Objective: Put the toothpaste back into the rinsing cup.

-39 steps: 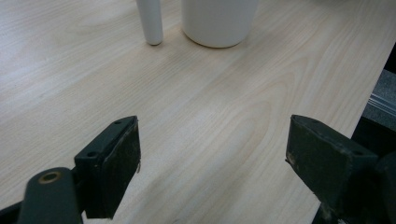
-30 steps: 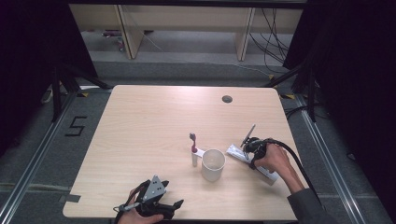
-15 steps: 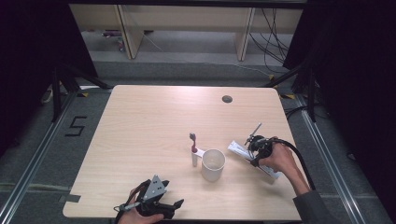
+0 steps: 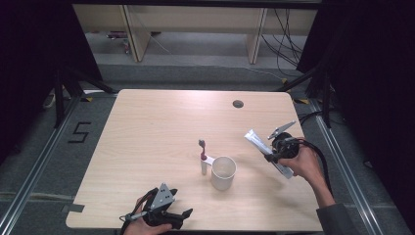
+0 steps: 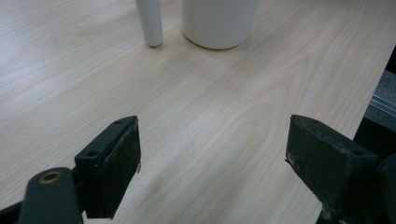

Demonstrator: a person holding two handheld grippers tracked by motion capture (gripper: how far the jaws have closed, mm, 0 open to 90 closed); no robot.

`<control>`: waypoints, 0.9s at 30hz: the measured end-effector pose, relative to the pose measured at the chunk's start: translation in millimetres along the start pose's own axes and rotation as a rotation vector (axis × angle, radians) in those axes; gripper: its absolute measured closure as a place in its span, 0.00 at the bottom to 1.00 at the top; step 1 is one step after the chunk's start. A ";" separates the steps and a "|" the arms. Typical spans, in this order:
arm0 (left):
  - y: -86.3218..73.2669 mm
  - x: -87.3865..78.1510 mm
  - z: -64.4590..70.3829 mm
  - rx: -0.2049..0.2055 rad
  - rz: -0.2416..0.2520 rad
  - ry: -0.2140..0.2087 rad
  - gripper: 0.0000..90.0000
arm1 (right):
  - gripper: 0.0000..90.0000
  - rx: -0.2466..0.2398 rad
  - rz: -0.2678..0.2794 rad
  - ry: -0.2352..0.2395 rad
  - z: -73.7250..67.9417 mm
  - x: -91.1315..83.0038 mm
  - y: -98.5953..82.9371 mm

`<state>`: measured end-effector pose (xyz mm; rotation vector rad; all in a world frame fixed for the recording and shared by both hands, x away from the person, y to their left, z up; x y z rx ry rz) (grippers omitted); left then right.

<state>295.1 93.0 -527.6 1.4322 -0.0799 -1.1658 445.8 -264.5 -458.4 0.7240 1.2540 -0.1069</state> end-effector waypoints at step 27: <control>0.4 0.6 1.4 -0.020 0.016 -0.007 0.19 | 0.86 0.067 0.442 -0.026 -11.1 -21.0 24.7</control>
Point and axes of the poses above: each handheld gripper's, and its own axes: x roughly forward along the jaws, y roughly out of its top, z roughly to its right, the point moved 4 cm from there along x, roughly forward along the jaws, and after that the axes turned 12 degrees about -x, right-handed, at the moved point
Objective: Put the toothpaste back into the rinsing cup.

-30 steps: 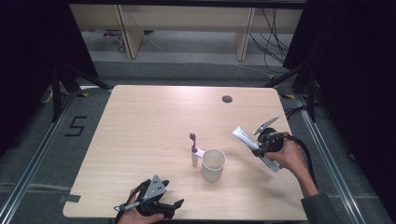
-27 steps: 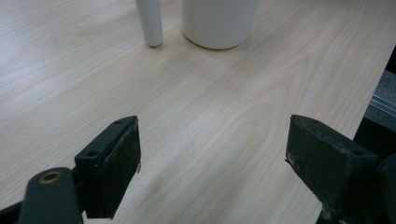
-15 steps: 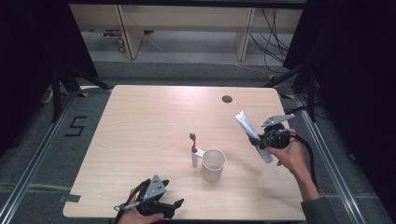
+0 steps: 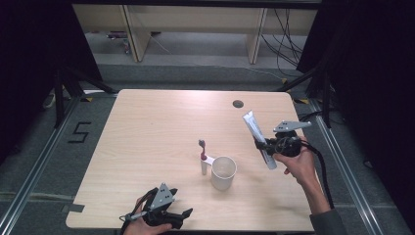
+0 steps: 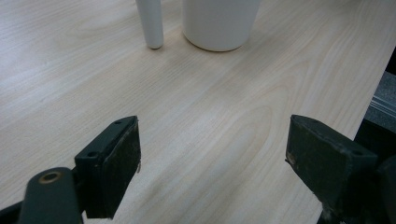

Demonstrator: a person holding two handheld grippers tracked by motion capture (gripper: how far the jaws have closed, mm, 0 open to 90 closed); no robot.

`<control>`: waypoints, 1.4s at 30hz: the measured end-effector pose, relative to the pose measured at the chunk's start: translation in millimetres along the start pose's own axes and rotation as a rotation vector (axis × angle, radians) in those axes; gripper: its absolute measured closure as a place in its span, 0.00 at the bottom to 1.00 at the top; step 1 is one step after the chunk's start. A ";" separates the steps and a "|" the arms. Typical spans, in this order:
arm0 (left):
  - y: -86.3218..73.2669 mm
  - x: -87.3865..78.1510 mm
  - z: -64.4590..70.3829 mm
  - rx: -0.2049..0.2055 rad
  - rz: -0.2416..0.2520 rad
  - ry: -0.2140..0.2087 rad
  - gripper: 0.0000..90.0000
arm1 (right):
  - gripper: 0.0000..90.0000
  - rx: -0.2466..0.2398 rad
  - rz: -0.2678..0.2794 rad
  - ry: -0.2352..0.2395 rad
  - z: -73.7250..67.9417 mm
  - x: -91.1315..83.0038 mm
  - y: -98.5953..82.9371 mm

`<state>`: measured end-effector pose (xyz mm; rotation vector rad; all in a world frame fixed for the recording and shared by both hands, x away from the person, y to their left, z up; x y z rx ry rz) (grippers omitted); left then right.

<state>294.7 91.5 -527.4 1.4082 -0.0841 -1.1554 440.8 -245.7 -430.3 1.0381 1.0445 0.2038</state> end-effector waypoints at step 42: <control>2.0 -0.6 -1.3 0.004 -0.001 0.003 0.19 | 0.86 0.020 0.314 0.124 -37.5 1.0 56.3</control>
Point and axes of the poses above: each handheld gripper's, and its own axes: x roughly forward along the jaws, y roughly out of its top, z roughly to its right, the point moved 4 cm from there along x, roughly forward along the jaws, and after that the axes turned 12 degrees about -x, right-handed, at the moved point
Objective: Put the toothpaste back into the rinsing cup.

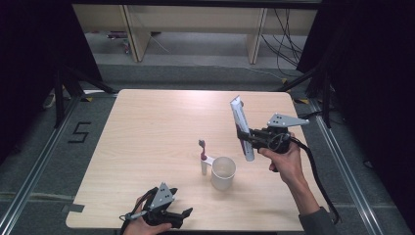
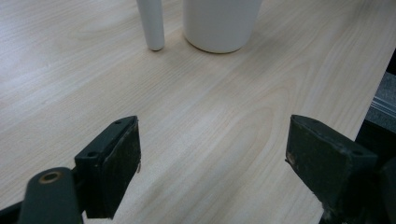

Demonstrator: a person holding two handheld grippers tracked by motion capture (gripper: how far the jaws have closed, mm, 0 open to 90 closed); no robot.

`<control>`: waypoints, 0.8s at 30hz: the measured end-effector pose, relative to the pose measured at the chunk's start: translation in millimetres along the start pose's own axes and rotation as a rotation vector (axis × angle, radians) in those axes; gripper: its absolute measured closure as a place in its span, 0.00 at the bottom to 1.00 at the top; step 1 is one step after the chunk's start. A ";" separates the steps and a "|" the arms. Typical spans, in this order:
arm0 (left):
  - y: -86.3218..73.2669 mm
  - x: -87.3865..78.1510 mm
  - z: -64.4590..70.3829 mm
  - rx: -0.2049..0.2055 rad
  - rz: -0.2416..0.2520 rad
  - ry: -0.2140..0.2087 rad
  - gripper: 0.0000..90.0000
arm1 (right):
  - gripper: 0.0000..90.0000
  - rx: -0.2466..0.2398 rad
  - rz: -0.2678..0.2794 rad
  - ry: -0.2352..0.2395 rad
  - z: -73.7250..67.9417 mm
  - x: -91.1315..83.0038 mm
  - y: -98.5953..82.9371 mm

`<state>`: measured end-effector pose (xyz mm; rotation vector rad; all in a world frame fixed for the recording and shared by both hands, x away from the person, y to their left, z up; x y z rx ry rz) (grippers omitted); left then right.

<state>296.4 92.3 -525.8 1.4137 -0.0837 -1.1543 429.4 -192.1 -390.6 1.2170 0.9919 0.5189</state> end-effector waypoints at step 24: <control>0.8 1.7 1.0 0.000 0.004 -0.006 0.19 | 0.86 -0.003 0.043 0.111 -34.3 34.6 -9.9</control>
Point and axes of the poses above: each handheld gripper's, and its own axes: x roughly forward along the jaws, y roughly out of its top, z roughly to its right, the point moved 4 cm from there along x, roughly forward along the jaws, and after that the axes turned 12 degrees about -x, right-handed, at the moved point
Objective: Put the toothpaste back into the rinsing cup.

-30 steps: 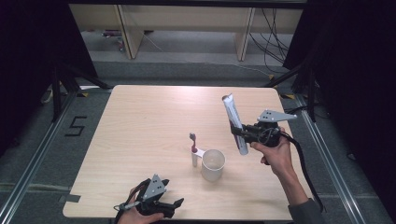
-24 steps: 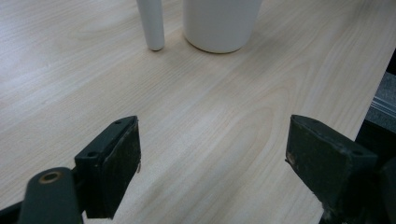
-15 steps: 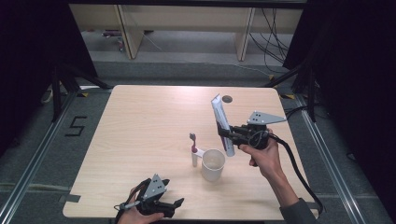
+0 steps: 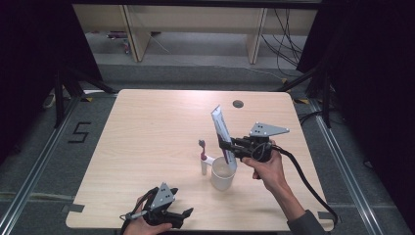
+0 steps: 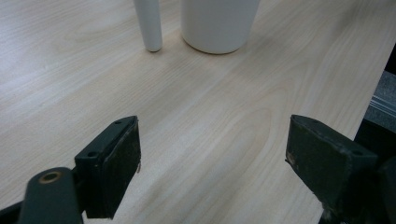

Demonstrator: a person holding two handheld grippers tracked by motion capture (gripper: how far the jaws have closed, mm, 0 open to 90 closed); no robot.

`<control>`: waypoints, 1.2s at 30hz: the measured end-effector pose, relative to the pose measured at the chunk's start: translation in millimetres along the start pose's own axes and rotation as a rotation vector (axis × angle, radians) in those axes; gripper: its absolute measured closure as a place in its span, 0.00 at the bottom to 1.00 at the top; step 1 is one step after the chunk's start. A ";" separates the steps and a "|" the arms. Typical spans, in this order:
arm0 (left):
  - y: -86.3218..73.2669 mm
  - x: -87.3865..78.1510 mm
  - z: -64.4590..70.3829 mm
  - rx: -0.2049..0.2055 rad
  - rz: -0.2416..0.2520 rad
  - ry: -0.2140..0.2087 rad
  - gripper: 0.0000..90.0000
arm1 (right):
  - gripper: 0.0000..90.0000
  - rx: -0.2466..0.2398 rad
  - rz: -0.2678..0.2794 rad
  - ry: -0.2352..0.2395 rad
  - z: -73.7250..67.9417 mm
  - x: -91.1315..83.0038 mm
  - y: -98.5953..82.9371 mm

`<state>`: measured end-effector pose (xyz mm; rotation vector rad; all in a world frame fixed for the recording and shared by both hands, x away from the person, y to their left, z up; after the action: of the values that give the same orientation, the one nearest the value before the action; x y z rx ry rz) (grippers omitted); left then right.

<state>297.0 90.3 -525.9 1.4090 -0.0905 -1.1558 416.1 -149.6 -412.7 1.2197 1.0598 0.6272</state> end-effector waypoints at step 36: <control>-0.3 -1.5 -0.6 0.022 -0.014 0.002 0.19 | 0.86 -0.039 -0.075 0.046 -12.2 21.5 -45.2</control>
<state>296.5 91.8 -525.4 1.4319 -0.0926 -1.1680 407.5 -138.2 -462.2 1.1310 1.1216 0.6181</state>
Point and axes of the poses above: each handheld gripper's, and its own axes: x roughly forward along the jaws, y roughly out of its top, z roughly to its right, the point moved 4 cm from there along x, roughly forward along the jaws, and after that the axes turned 12 degrees about -x, right-handed, at the moved point
